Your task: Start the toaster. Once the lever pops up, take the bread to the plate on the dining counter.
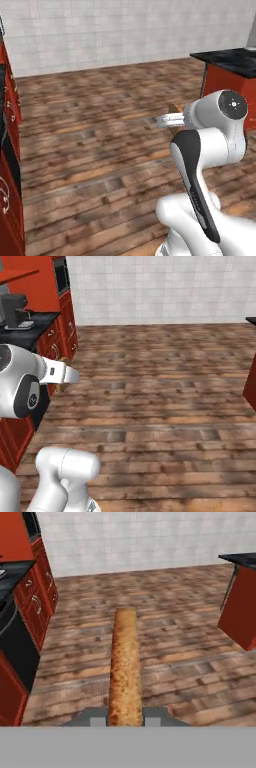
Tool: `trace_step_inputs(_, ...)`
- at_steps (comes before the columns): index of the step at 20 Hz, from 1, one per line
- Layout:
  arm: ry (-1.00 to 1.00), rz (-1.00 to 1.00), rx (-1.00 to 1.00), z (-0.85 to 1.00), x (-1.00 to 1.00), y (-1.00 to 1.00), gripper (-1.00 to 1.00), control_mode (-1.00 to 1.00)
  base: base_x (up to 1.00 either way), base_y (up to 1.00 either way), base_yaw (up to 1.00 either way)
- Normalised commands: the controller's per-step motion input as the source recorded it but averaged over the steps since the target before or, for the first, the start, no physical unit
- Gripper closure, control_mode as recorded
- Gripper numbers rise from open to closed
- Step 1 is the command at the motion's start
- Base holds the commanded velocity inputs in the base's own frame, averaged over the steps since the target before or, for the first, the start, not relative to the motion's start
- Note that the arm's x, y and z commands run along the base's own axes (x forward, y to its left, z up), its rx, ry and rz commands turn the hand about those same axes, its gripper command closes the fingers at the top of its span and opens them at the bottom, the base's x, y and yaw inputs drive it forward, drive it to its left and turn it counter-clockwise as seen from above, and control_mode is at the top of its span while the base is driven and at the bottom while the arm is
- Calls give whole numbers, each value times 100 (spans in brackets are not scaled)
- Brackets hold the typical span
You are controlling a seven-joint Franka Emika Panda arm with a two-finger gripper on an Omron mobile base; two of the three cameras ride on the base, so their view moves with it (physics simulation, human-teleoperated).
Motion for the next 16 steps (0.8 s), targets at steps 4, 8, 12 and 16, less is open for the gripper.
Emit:
trace_step_inputs(4, 0, 0, 0, 0, 0, 0, 100, 100, 0, -77, -74)
trace_step_inputs(8, 0, 0, 0, 0, 0, 0, 100, 100, 0, -80, -66)
trace_step_inputs(12, 0, 0, 0, 0, 0, 0, 100, 100, 23, -66, -51)
trace_step_inputs(16, 0, 0, 0, 0, 0, 0, 100, 100, 87, -6, -23)
